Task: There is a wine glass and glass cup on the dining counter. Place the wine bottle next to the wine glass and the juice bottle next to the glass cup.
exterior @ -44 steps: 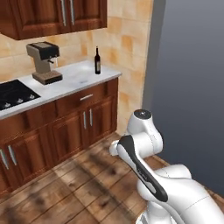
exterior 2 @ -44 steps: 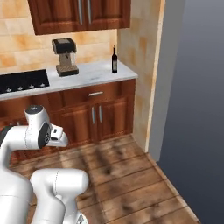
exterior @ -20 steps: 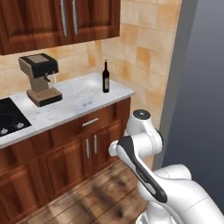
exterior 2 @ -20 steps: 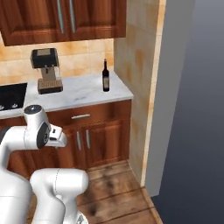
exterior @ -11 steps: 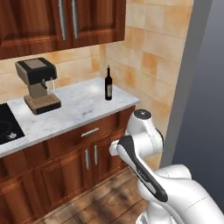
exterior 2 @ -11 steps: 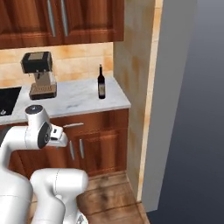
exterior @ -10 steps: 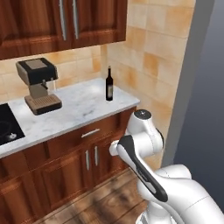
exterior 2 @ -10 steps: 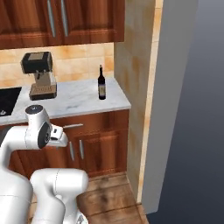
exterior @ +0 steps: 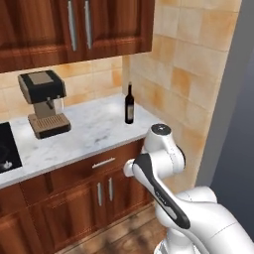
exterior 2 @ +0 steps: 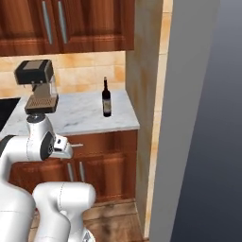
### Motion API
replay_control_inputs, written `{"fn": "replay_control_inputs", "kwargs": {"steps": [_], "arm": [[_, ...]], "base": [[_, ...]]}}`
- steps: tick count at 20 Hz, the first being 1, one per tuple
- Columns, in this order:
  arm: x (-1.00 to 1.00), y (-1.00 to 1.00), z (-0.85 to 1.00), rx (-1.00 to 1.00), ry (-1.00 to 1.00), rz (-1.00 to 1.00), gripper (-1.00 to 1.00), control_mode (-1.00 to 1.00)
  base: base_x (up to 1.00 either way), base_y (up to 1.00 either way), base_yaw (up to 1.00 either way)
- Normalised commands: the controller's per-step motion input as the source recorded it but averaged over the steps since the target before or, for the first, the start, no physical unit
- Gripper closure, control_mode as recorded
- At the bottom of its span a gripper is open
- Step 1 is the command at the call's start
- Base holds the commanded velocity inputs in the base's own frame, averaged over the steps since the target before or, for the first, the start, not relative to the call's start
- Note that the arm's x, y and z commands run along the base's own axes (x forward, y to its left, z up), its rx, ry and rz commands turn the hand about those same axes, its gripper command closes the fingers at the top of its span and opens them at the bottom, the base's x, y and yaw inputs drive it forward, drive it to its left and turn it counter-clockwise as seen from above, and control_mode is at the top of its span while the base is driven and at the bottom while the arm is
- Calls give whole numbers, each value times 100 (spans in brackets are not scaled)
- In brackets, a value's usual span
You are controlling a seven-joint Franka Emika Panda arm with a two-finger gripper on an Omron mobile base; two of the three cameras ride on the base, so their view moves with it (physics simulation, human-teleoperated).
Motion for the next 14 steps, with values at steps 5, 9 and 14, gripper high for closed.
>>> {"fn": "replay_control_inputs", "kwargs": {"steps": [5, 9, 14], "arm": [[0, 0, 0, 0, 0, 0, -100, 100], [0, 0, 0, 0, 0, 0, -100, 100], [0, 0, 0, 0, 0, 0, -100, 100]], "base": [[66, -34, 12], [76, -14, 16], [82, 2, 15]]}}
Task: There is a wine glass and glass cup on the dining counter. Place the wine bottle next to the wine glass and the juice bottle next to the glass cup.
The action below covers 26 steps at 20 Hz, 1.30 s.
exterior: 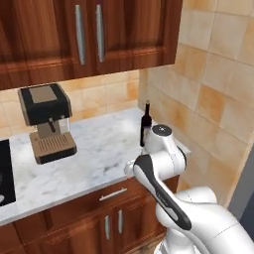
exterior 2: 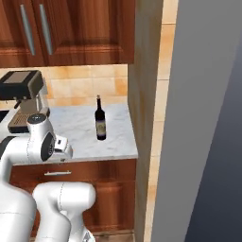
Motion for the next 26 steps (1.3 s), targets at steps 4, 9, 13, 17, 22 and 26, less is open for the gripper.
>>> {"fn": "replay_control_inputs", "kwargs": {"steps": [4, 9, 13, 17, 22, 26], "arm": [[0, 0, 0, 0, 0, 0, -100, 100], [0, 0, 0, 0, 0, 0, -100, 100], [0, 0, 0, 0, 0, 0, -100, 100], [0, 0, 0, 0, 0, 0, -100, 100], [0, 0, 0, 0, 0, 0, -100, 100], [0, 0, 0, 0, 0, 0, -100, 100]], "base": [[84, 1, 11], [50, -15, 7], [7, -2, 0], [1, 0, 0], [0, 0, 0], [0, 0, 0]]}}
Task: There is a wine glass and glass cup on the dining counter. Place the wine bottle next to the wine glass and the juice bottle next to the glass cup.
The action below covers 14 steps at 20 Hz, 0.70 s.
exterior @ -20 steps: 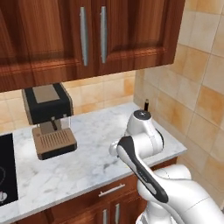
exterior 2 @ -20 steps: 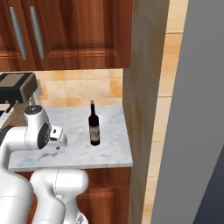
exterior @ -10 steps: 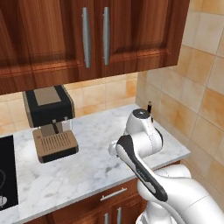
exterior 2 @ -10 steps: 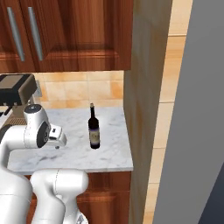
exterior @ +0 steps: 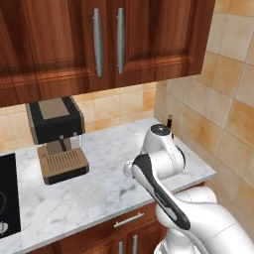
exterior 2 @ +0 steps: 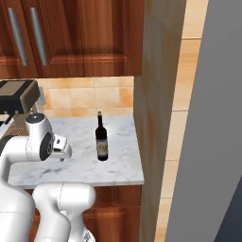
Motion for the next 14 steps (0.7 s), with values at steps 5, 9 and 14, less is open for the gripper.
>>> {"fn": "replay_control_inputs", "kwargs": {"steps": [5, 9, 14], "arm": [[-3, -2, 2, 0, -2, -16, -100, -100], [5, 8, 11, 0, -8, -41, -100, -100], [6, 7, 20, 0, -3, -34, -100, -100]], "base": [[0, -1, 0], [0, 0, 0], [0, 0, 0]]}}
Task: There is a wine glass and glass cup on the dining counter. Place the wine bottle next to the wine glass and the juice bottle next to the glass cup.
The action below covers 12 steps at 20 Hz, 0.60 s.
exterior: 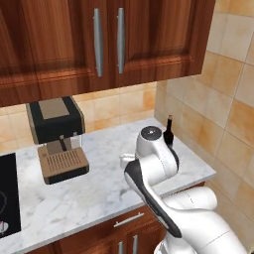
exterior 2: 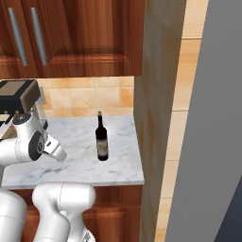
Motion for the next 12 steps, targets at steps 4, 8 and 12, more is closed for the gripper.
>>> {"fn": "replay_control_inputs", "kwargs": {"steps": [4, 8, 12], "arm": [[12, 0, 14, -4, -15, -13, -100, -100], [13, -7, 8, -7, -25, -3, -100, -100], [23, -7, 3, -13, -22, -5, -100, -100]], "base": [[0, 0, 0], [0, 0, 0], [0, 0, 0]]}}
